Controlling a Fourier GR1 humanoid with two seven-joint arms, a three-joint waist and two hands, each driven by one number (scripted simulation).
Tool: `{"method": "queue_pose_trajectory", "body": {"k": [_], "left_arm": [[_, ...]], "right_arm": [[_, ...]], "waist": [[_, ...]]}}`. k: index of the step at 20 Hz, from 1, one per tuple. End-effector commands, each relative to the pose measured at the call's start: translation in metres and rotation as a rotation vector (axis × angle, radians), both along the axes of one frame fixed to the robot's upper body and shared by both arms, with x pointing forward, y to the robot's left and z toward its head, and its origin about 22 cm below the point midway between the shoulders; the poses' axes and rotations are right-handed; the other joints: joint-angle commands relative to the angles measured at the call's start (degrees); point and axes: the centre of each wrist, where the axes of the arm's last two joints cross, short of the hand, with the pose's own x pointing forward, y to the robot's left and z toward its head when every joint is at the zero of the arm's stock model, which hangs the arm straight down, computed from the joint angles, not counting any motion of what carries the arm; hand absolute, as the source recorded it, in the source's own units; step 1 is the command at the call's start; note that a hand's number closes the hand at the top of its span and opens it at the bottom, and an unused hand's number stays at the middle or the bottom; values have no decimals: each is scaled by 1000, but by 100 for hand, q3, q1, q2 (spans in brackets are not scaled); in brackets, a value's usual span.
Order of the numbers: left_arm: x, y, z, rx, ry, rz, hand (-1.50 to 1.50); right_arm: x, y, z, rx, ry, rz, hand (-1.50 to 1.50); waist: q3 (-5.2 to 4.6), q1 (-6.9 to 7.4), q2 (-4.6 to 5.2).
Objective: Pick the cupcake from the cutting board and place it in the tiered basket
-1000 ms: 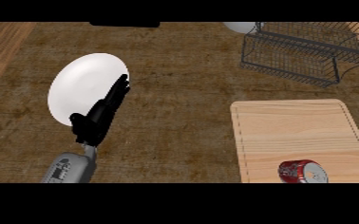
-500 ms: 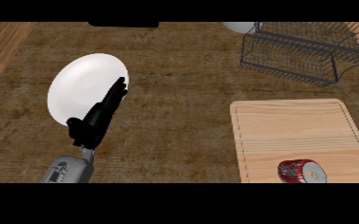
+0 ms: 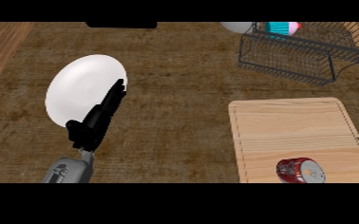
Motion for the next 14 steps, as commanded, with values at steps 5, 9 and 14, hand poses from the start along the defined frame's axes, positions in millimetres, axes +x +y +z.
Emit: {"method": "queue_pose_trajectory", "body": {"k": [5,9,14], "left_arm": [[-6,2,2,-4,7,7,0],[-7,-6,4,-18,-1,7,0],[-3,9,9,-15,-6,13,0]], "right_arm": [[-19,-51,26,-28,-203,-322,-150],[-42,-103,25,-68,-319,-545,-150],[-85,-171,31,13,-463,-672,-150]], "waist": [[2,-21,-12],[10,-10,16],[16,-58,21]]}}
